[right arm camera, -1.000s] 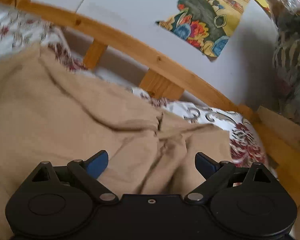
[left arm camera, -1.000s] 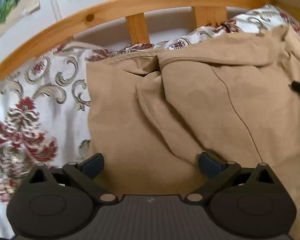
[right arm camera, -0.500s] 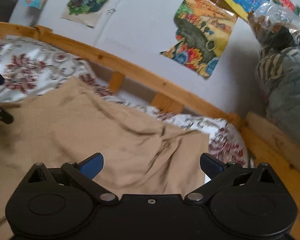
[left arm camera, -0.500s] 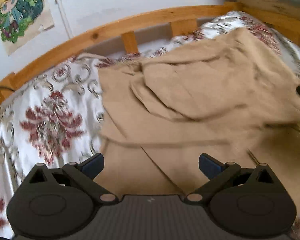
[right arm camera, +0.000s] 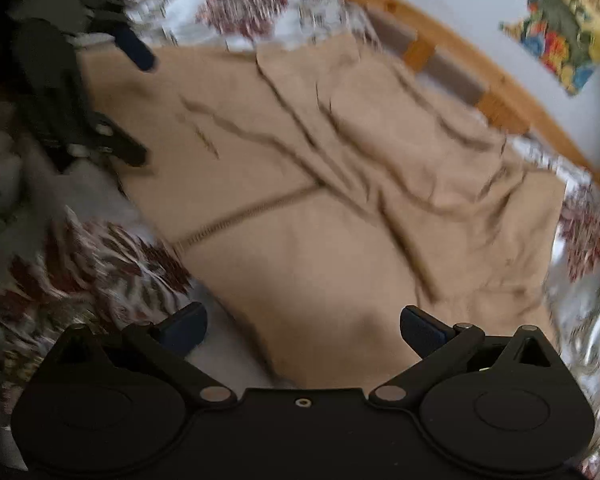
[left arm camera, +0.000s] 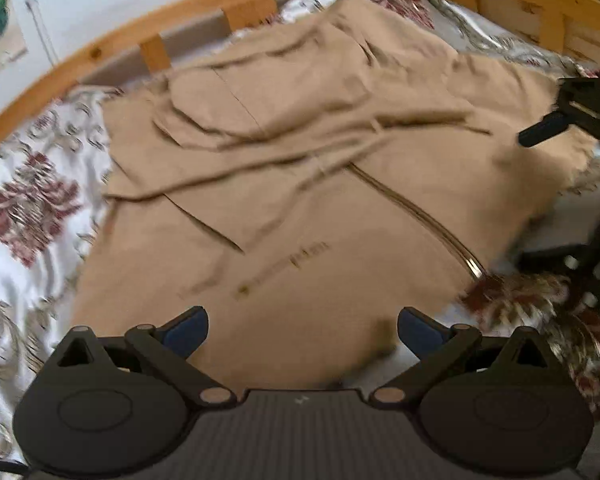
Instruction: Fold large clothes
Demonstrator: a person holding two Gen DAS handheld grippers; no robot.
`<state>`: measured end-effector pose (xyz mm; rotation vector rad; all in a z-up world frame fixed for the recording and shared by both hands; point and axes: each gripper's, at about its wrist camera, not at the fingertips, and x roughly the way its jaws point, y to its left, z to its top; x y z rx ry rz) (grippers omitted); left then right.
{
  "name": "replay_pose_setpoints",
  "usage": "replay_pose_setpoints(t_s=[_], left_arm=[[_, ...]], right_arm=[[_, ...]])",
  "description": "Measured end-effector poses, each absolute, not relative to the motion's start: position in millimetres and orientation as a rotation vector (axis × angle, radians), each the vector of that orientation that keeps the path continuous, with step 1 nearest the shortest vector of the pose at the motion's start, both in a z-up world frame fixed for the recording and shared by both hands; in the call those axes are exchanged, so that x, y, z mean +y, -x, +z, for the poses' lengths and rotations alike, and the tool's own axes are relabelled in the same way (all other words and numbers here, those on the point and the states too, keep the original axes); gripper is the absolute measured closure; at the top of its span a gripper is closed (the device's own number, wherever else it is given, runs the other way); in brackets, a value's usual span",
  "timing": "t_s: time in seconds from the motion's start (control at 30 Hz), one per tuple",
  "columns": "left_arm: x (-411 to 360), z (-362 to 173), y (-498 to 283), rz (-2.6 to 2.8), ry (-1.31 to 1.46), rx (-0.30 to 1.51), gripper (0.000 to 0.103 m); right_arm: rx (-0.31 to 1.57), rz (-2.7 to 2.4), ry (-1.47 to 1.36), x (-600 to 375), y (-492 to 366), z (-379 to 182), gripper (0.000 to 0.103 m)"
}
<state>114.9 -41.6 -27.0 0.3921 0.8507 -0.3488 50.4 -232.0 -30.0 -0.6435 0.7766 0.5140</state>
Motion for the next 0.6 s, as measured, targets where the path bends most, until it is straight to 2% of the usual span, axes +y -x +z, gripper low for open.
replay_pose_setpoints(t_s=[0.13, 0.37, 0.6], left_arm=[[-44.8, -38.0, -109.6, -0.370, -0.449, 0.858, 0.000], [-43.9, -39.3, -111.0, -0.420, -0.427, 0.865, 0.000], [-46.3, -39.7, -117.1, -0.370, -0.491, 0.842, 0.001]], right_arm=[[0.829, 0.505, 0.502, -240.5, -62.5, -34.8, 0.001], [0.592, 0.474, 0.584, -238.4, -59.5, -29.0, 0.001], [0.480, 0.433, 0.360, -266.0, -71.7, -3.7, 0.001]])
